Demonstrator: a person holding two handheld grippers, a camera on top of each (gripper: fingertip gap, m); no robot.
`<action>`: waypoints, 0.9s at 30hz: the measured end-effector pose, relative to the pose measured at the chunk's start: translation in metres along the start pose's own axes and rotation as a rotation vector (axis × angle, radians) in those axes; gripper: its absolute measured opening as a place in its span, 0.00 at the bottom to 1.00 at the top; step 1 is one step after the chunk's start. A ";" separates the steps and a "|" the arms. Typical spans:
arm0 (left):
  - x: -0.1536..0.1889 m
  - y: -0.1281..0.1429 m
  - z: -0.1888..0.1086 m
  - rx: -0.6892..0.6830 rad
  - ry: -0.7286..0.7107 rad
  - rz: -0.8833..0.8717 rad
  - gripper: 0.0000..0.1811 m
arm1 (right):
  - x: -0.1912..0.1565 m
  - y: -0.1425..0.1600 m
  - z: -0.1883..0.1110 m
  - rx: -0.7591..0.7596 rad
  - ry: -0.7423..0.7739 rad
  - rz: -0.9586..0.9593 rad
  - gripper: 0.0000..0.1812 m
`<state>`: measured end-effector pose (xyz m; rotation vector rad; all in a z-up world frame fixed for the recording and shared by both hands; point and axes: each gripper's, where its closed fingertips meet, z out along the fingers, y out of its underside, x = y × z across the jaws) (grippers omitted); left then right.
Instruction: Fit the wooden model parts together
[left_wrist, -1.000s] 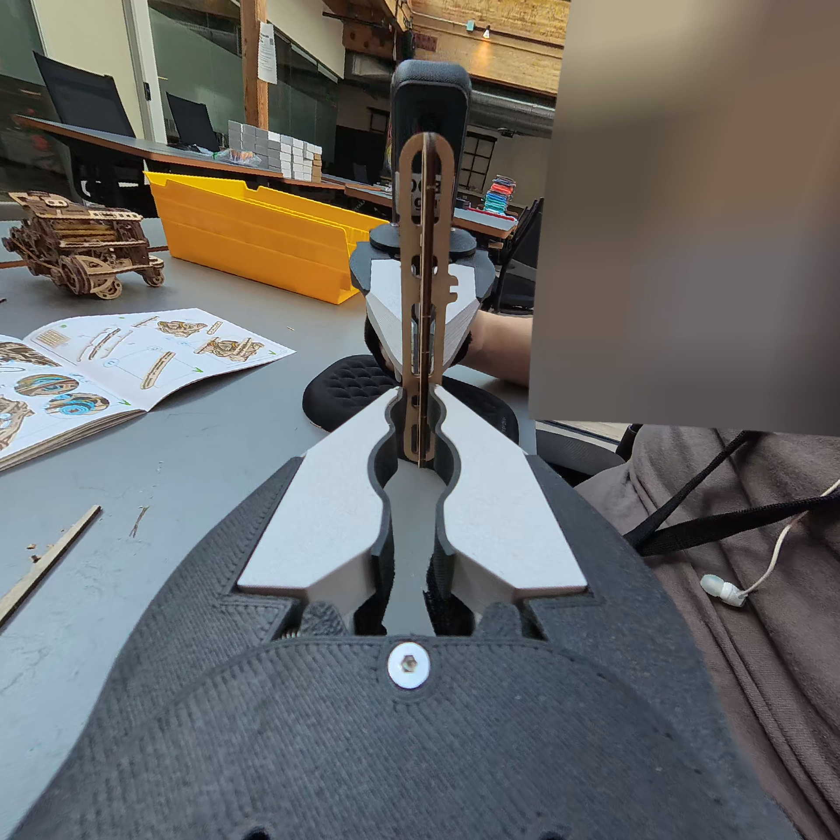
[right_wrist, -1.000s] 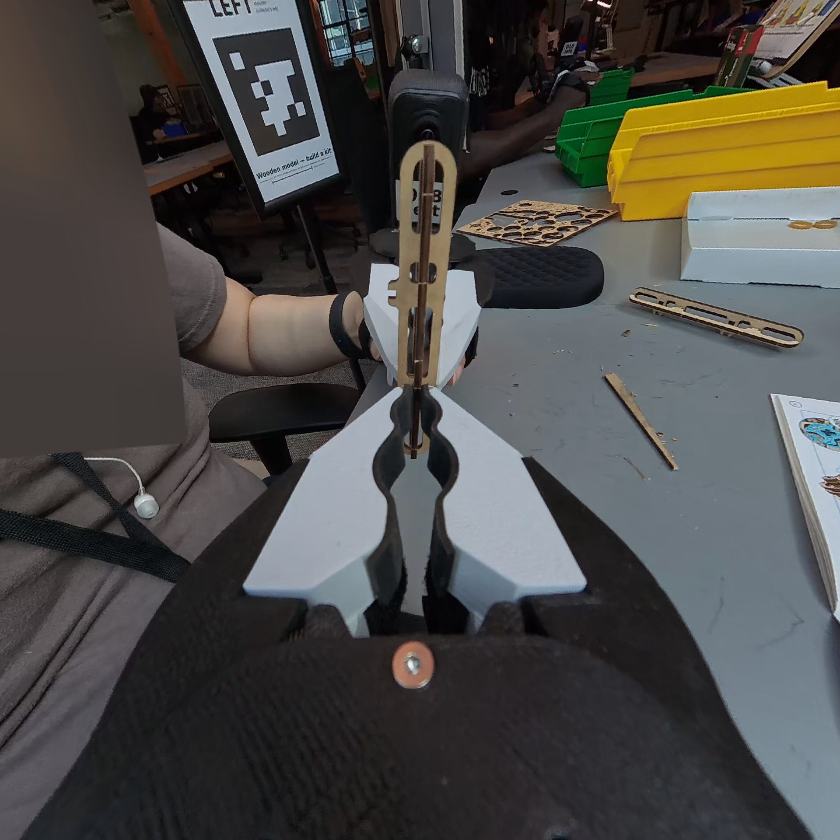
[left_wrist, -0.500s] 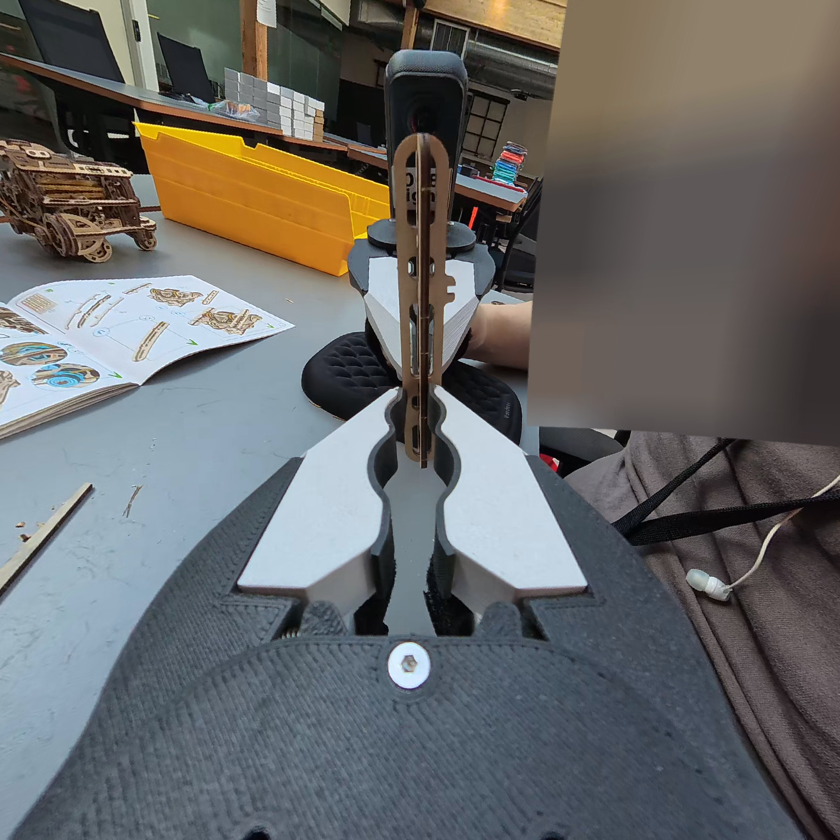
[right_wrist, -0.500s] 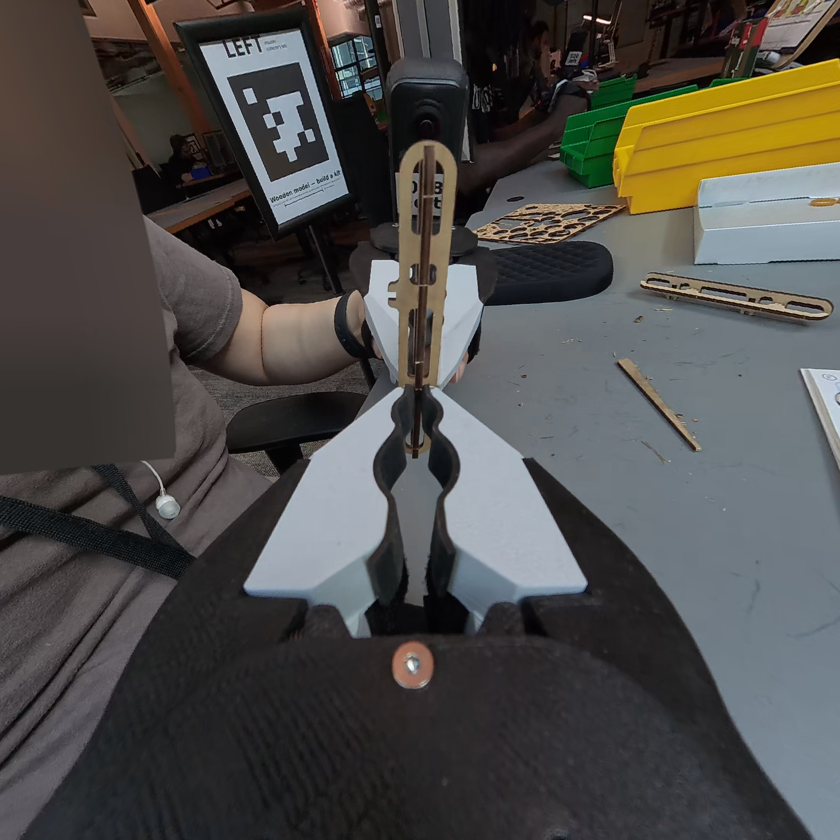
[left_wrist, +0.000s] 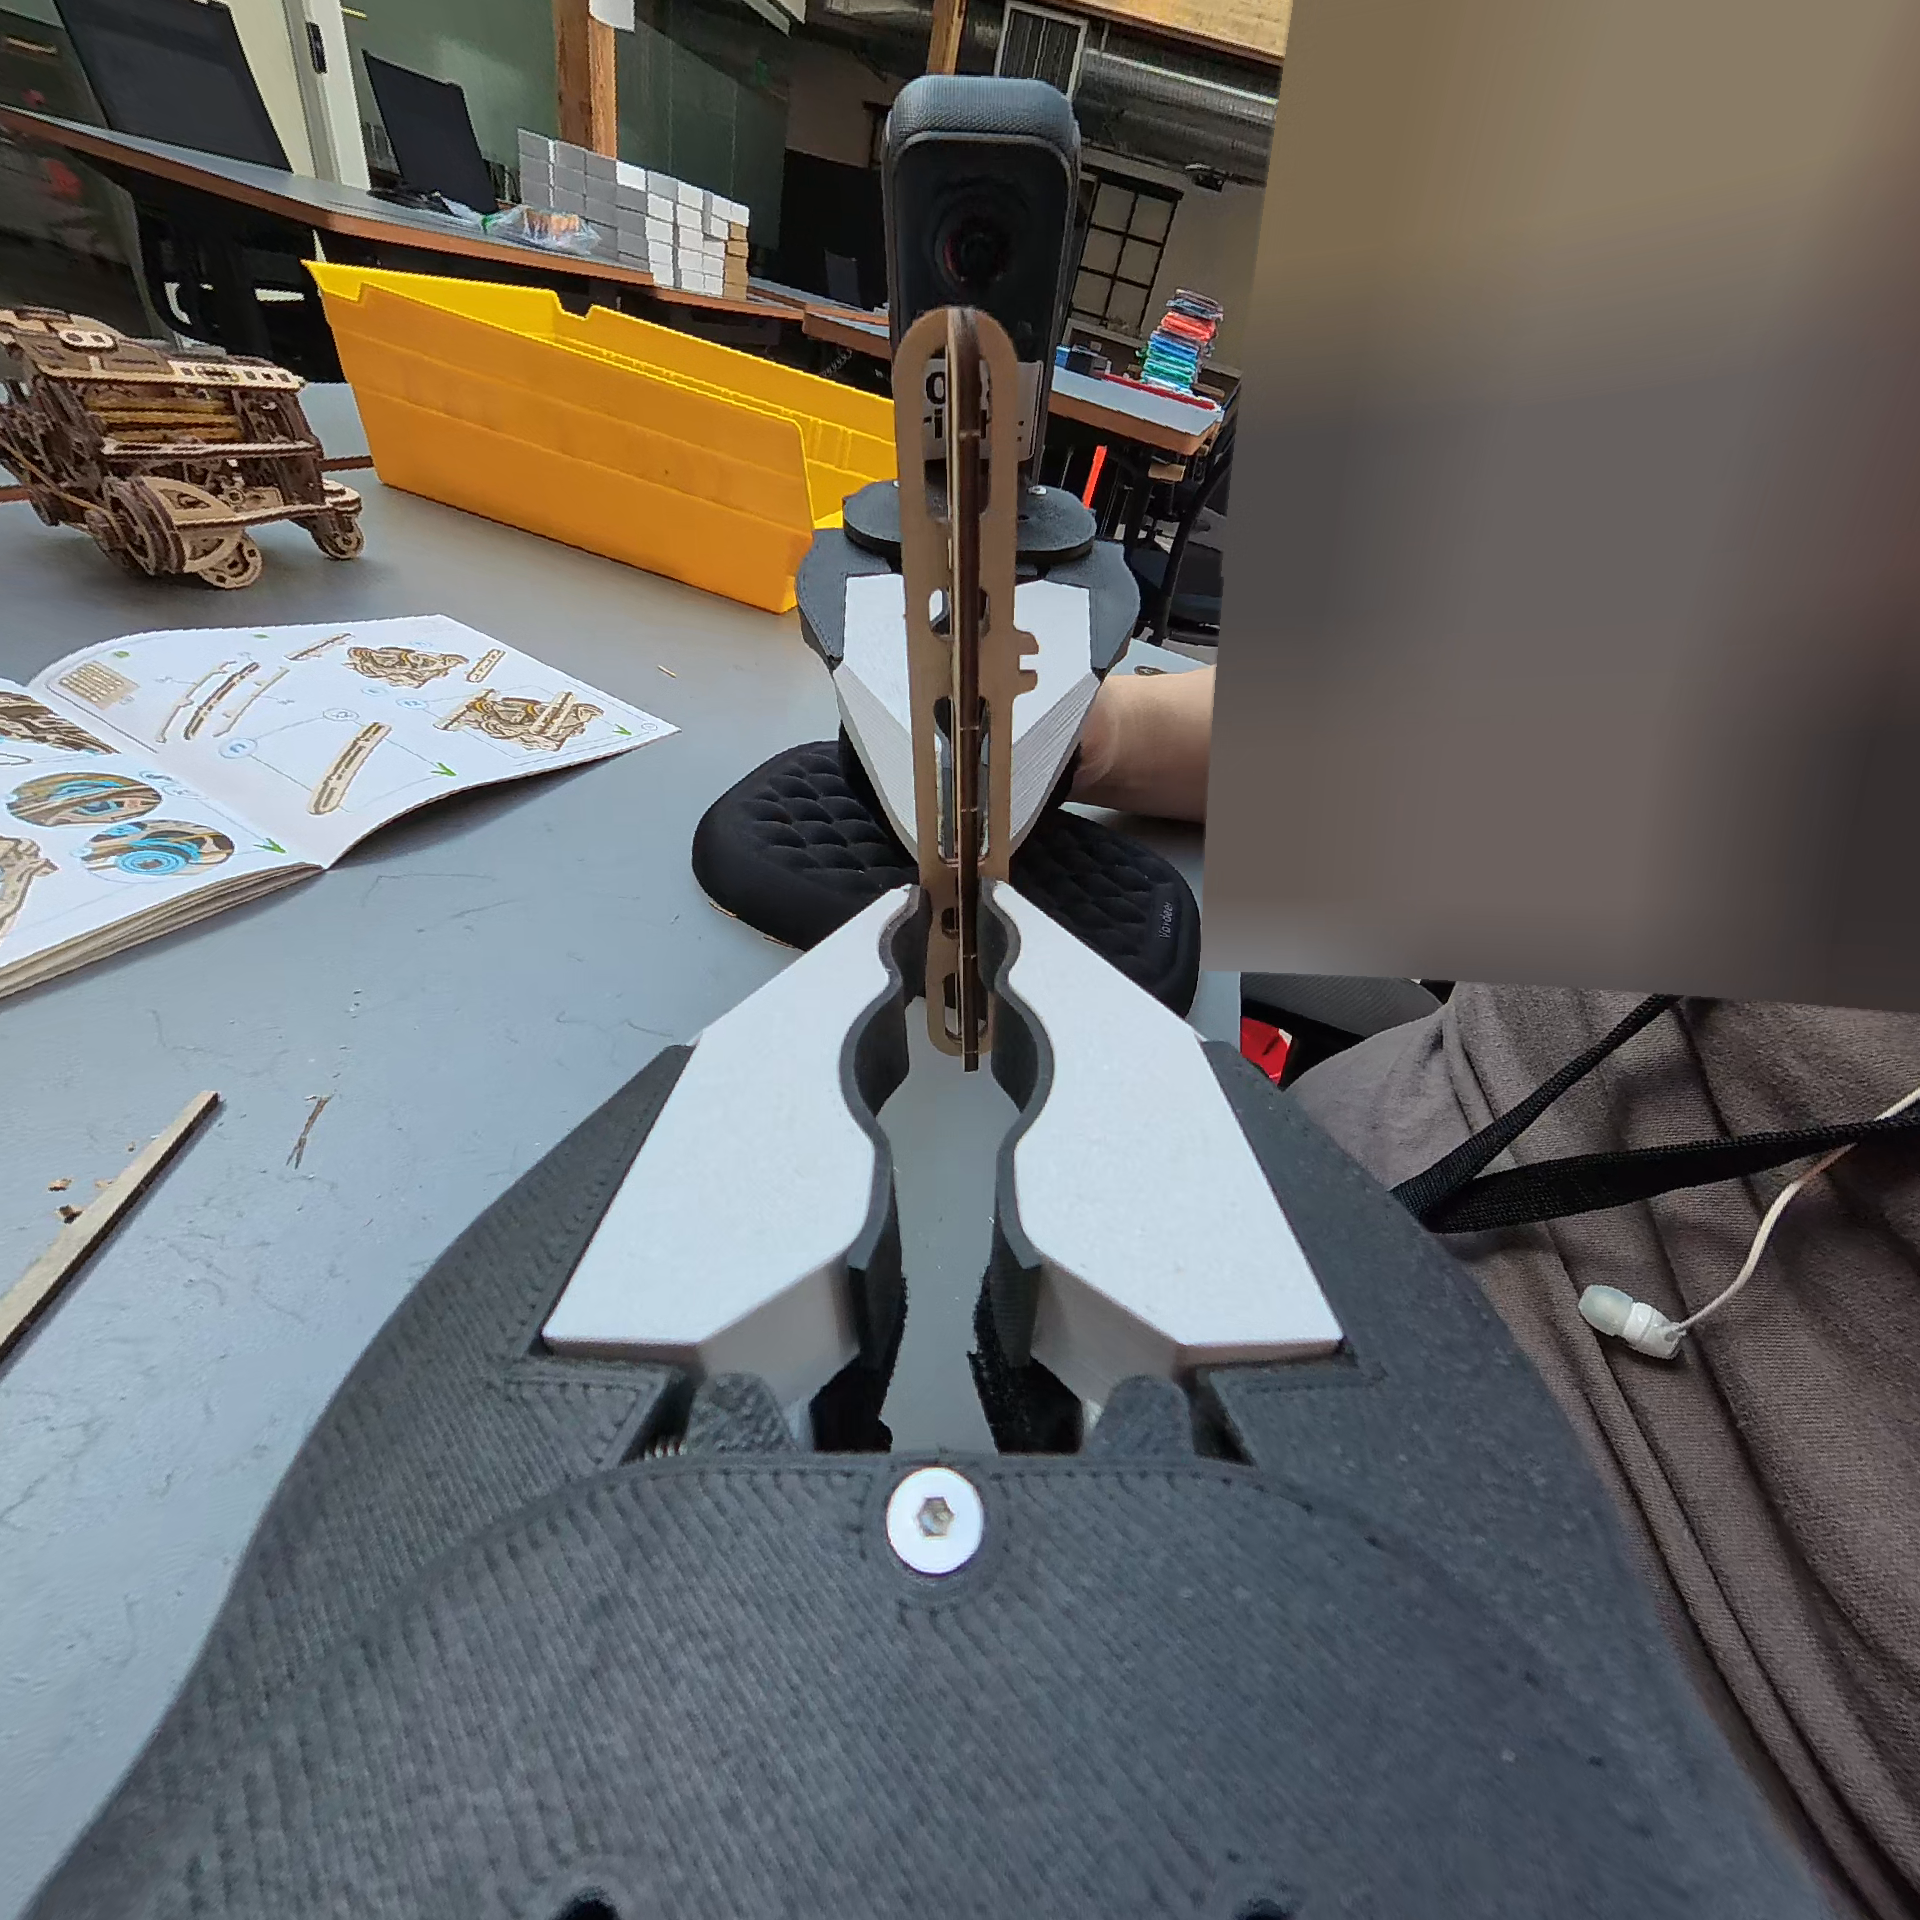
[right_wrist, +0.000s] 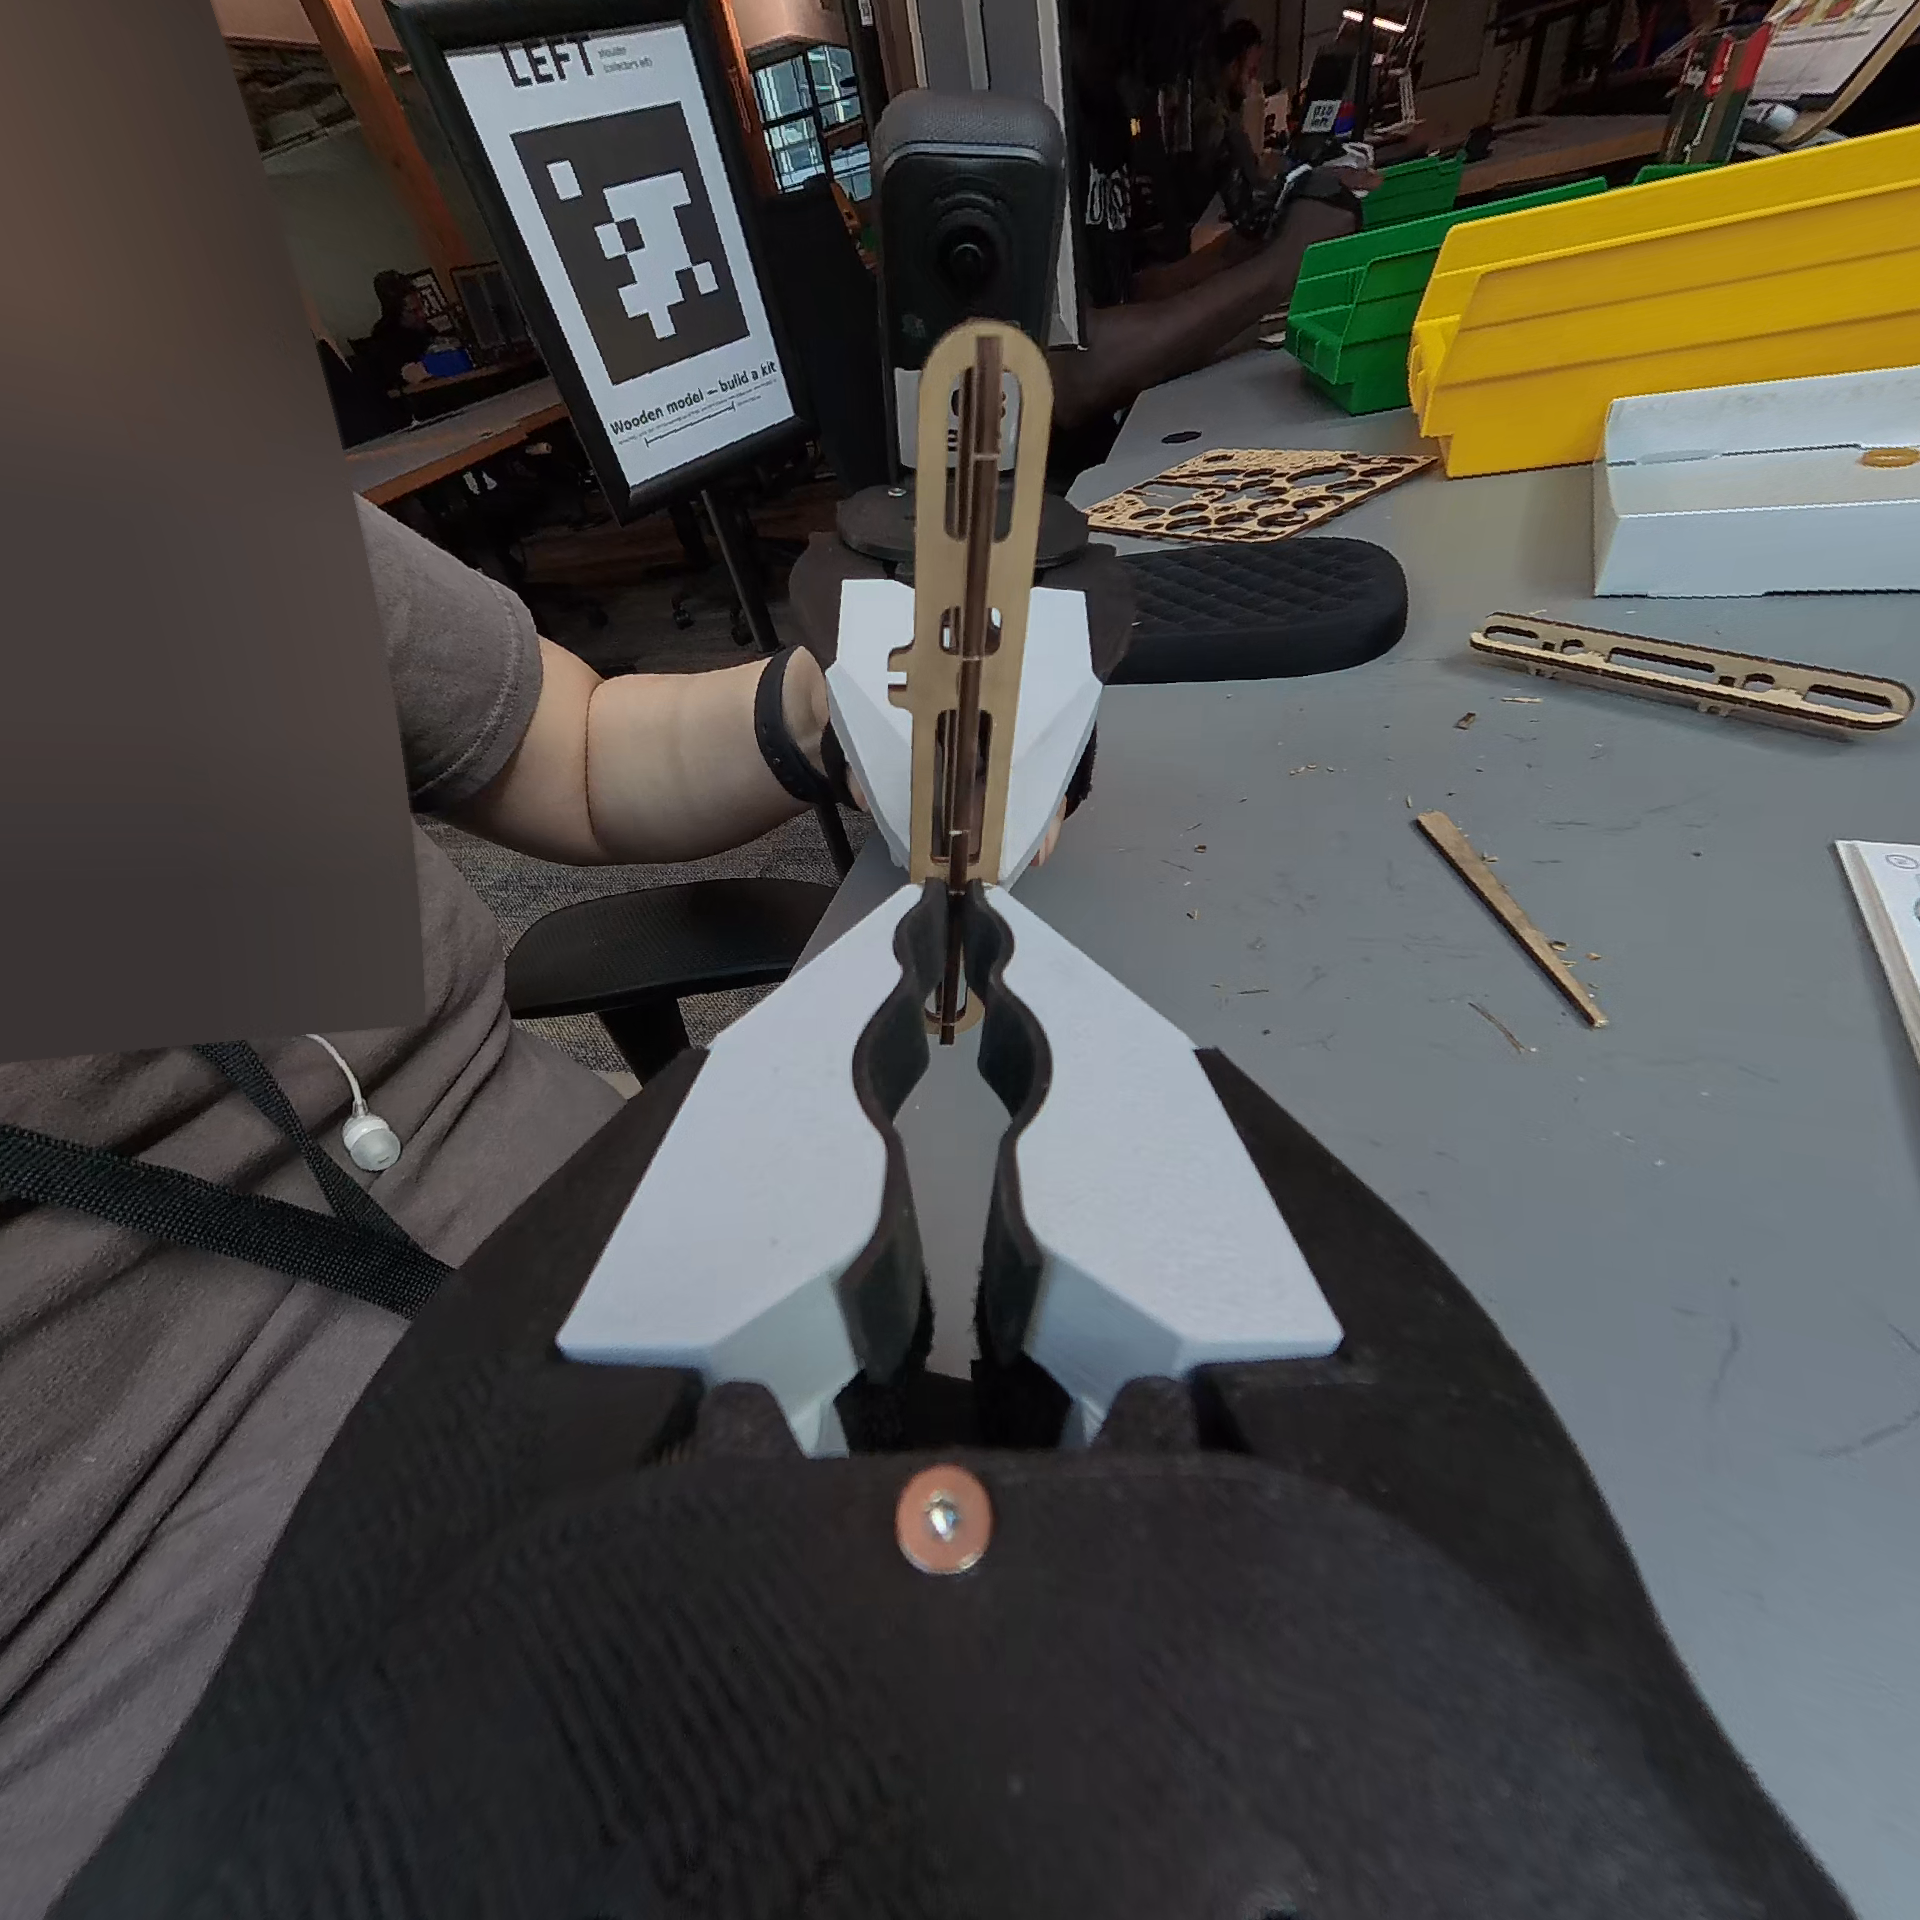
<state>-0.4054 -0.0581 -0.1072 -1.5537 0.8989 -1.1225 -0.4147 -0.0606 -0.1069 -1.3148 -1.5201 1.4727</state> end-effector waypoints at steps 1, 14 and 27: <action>0.000 0.000 0.000 0.000 -0.001 0.001 0.03 | 0.000 0.000 0.000 0.000 0.001 0.000 0.00; -0.001 0.003 -0.001 -0.020 -0.009 0.002 0.03 | 0.001 0.003 0.002 -0.018 0.011 -0.004 0.00; -0.001 -0.007 0.000 0.050 0.033 -0.059 0.01 | 0.005 -0.007 -0.003 0.044 0.022 0.026 0.00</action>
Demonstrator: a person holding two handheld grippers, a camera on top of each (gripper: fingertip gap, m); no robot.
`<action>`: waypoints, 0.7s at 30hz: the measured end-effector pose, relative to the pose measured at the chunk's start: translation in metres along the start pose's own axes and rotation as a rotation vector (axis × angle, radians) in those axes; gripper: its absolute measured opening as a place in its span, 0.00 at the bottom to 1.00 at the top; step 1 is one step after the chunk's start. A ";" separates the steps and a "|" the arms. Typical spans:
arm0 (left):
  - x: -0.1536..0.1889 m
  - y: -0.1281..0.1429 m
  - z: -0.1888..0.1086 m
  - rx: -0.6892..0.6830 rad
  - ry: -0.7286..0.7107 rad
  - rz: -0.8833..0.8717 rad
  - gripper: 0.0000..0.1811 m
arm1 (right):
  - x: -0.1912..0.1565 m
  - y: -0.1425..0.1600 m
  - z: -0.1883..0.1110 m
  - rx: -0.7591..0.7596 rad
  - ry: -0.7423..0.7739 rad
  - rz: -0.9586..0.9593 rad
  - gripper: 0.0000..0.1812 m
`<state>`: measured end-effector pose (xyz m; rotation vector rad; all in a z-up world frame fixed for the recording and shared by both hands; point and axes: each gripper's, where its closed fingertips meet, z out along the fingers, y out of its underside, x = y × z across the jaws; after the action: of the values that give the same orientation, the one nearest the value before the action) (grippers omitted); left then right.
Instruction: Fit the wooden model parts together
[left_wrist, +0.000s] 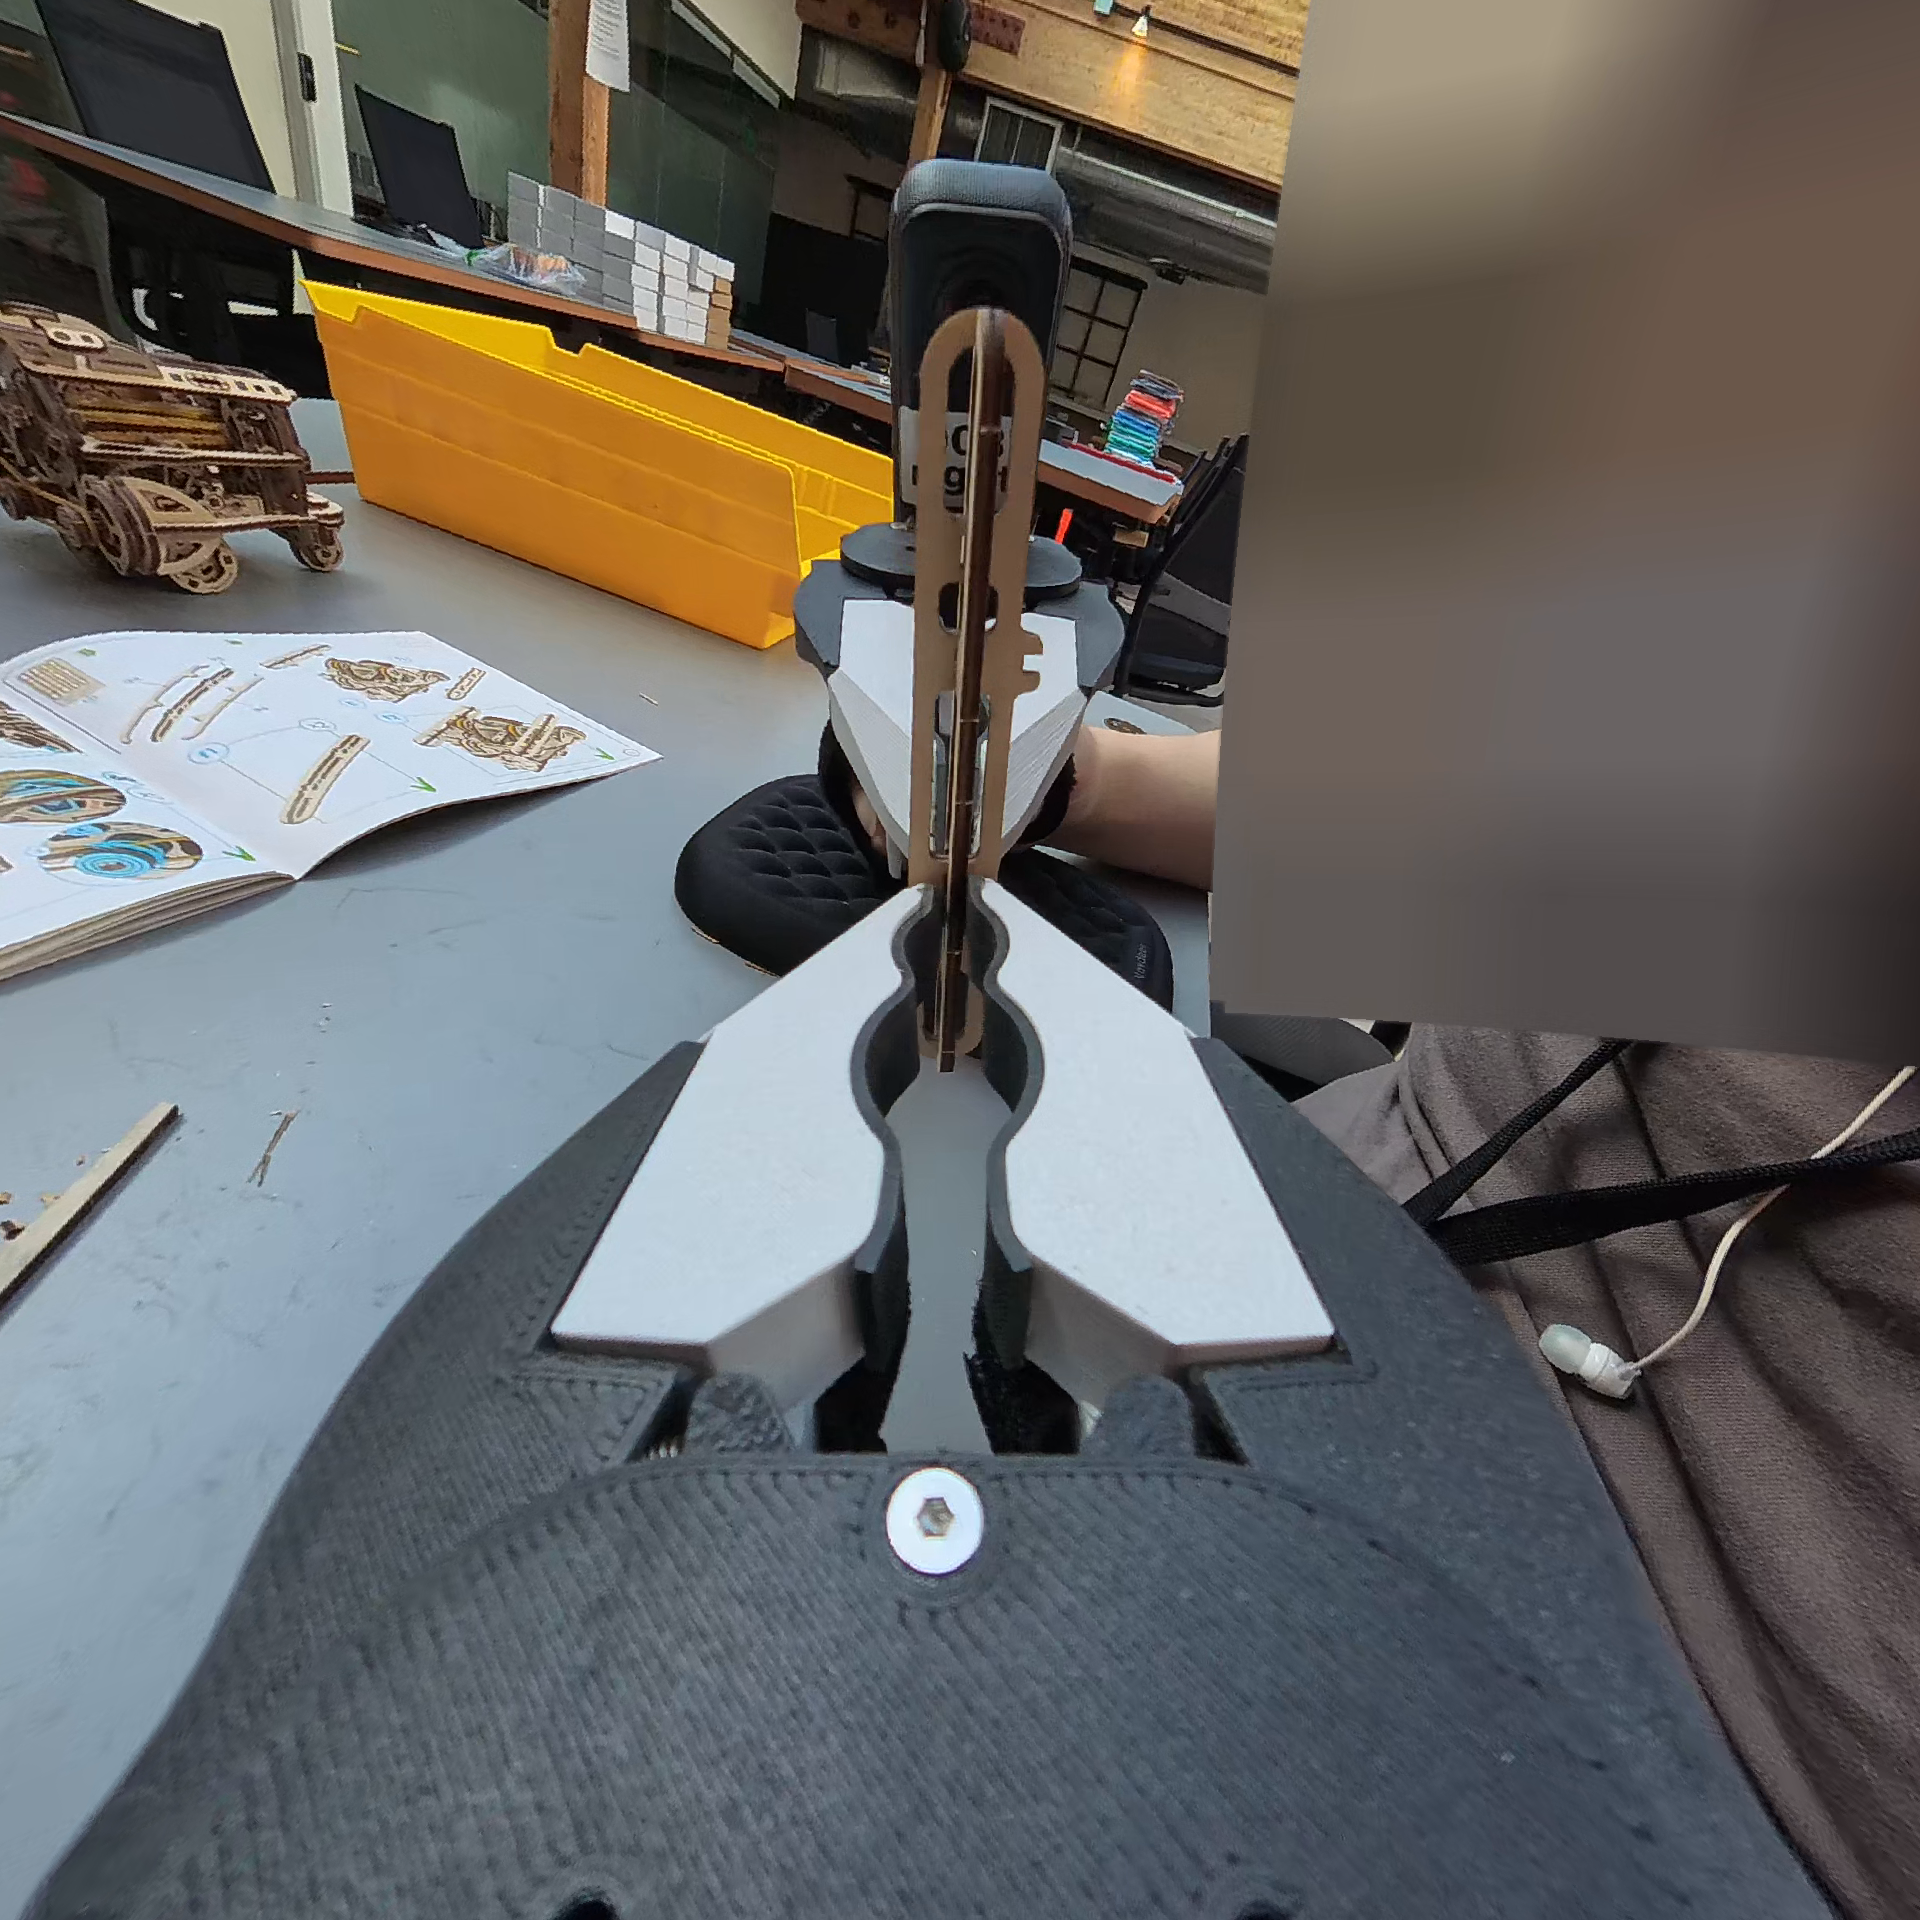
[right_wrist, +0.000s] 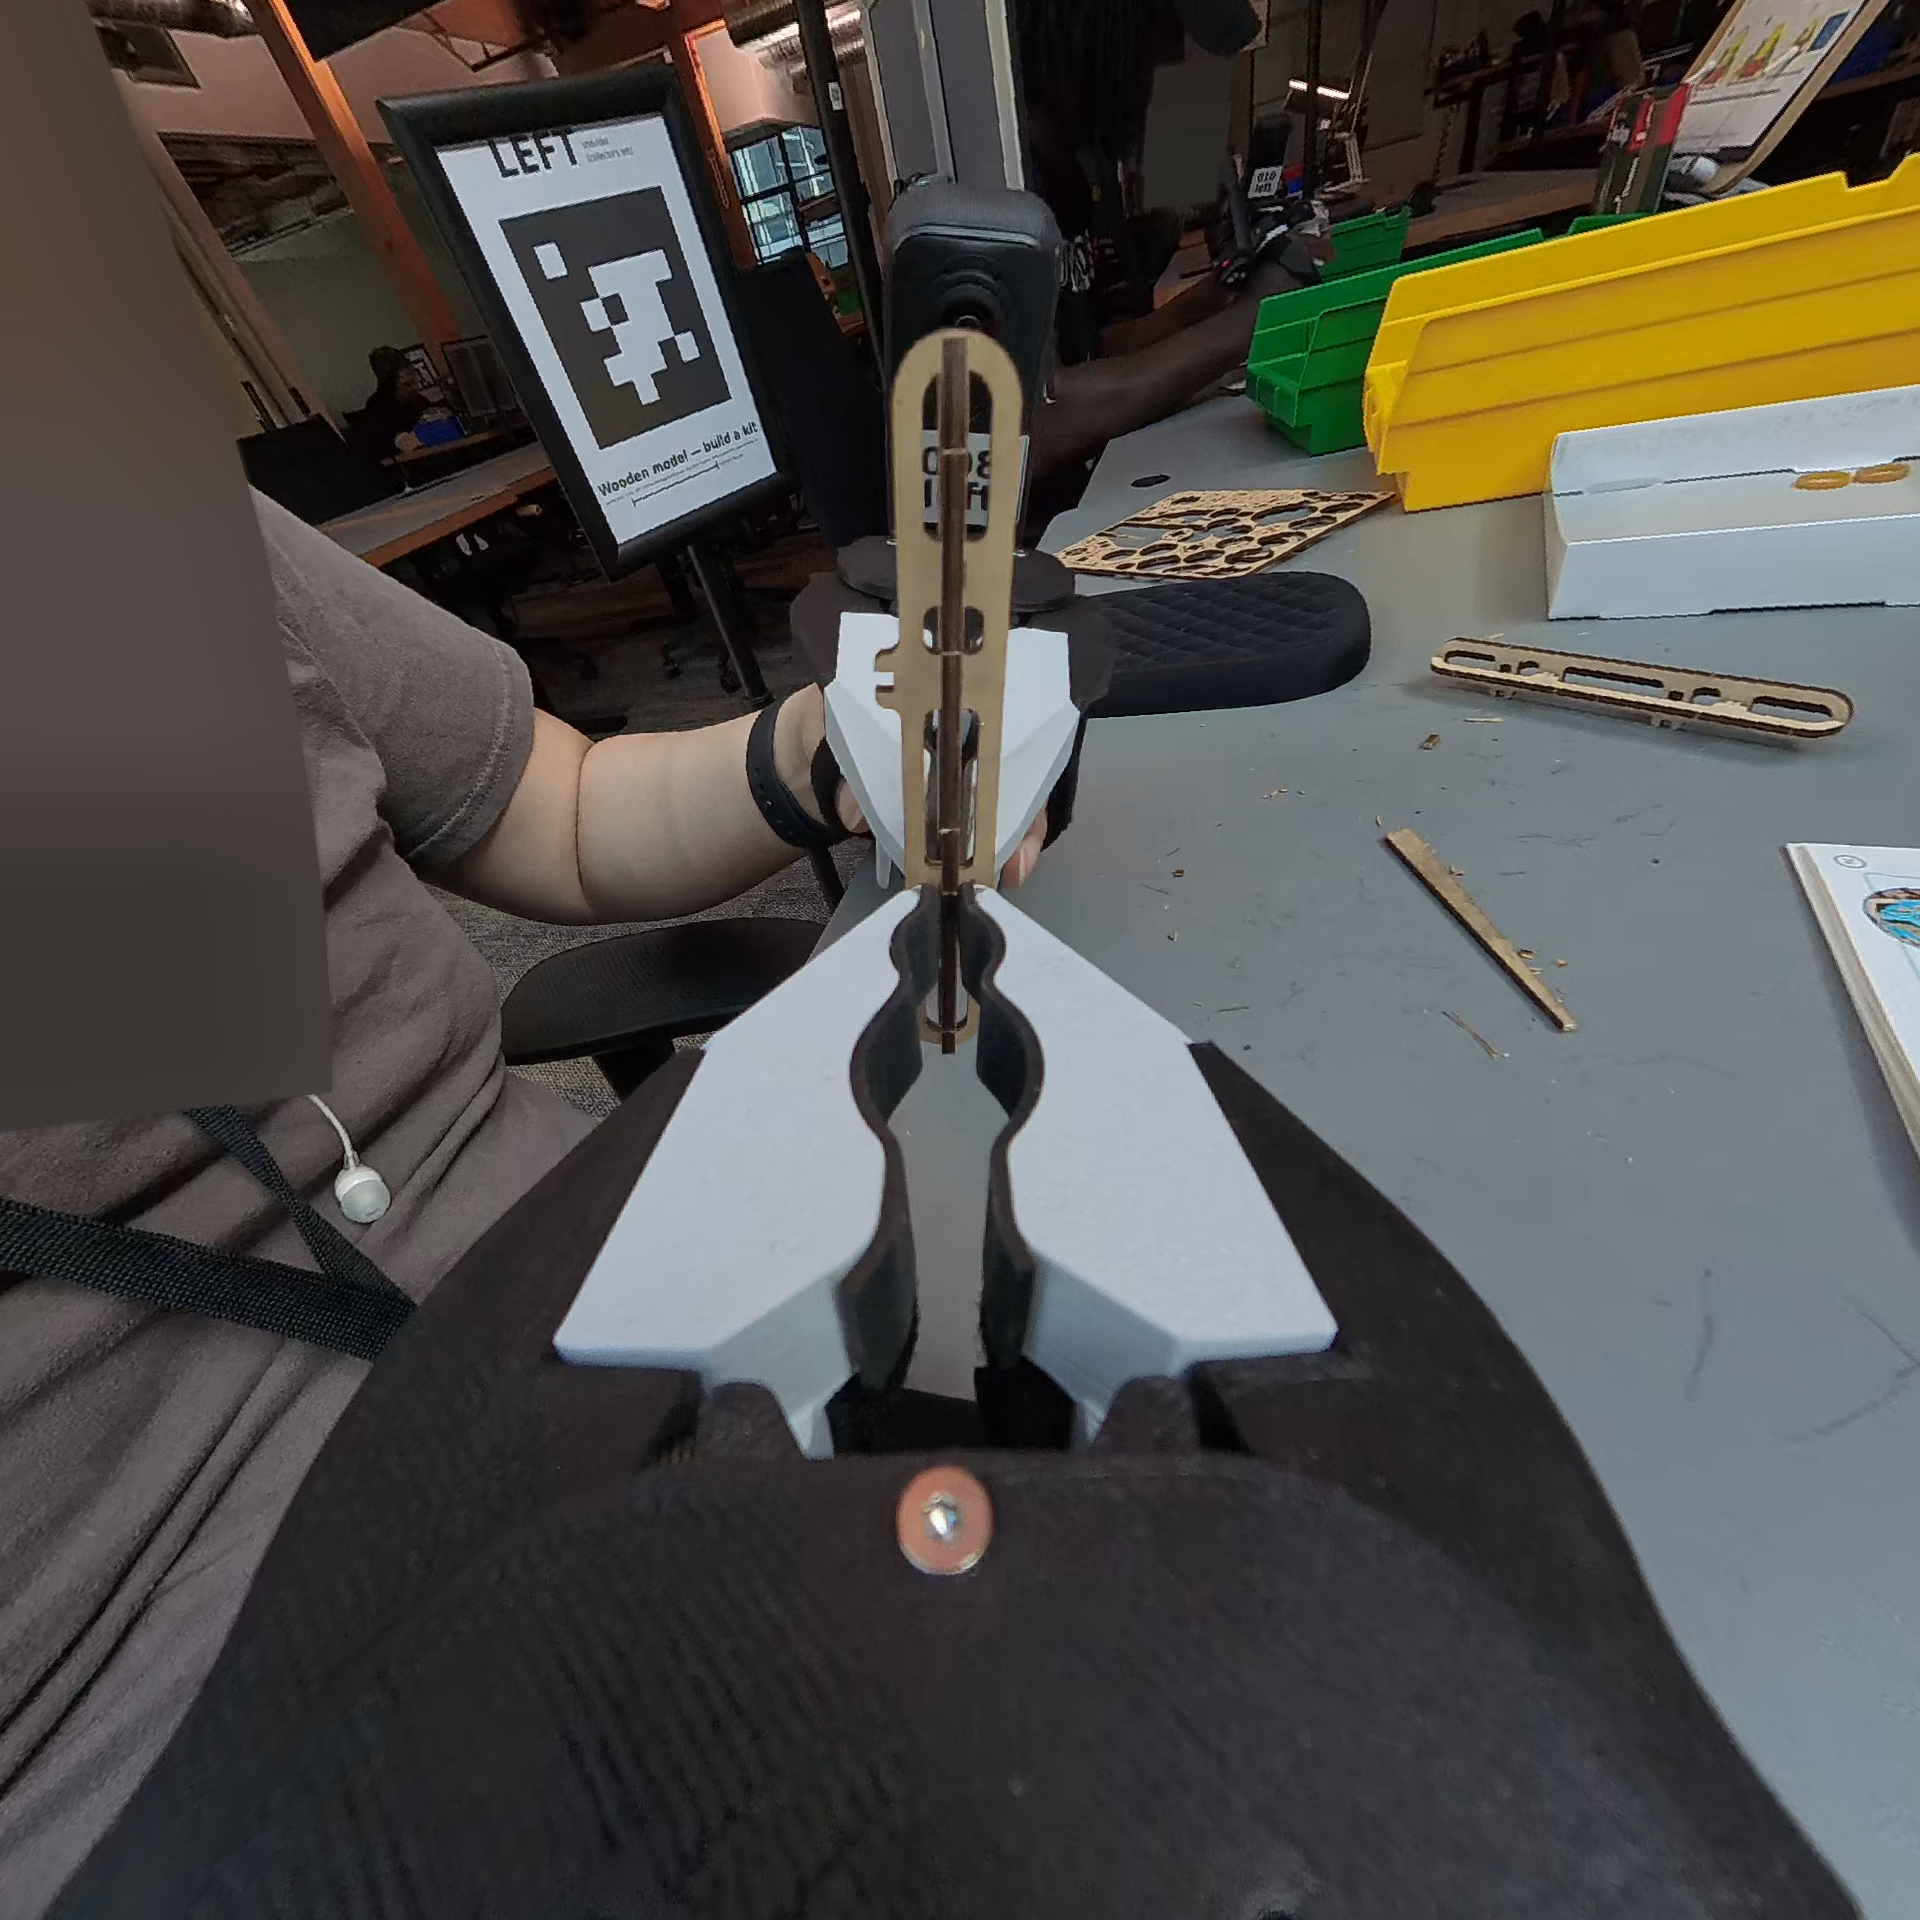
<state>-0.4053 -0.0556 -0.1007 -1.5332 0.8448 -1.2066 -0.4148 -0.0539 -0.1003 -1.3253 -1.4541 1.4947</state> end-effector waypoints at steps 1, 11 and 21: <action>-0.001 0.000 0.000 0.000 -0.008 0.005 0.01 | 0.000 0.000 0.000 0.001 -0.002 0.001 0.00; -0.003 -0.005 0.000 0.027 -0.049 0.034 0.06 | 0.001 -0.002 -0.001 0.012 -0.002 0.017 0.00; -0.002 -0.025 -0.004 0.077 -0.057 0.062 0.18 | 0.002 -0.001 -0.001 0.006 0.003 0.018 0.00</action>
<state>-0.4107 -0.0473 -0.0774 -1.4620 0.7938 -1.1325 -0.4151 -0.0516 -0.0997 -1.3397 -1.4383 1.5061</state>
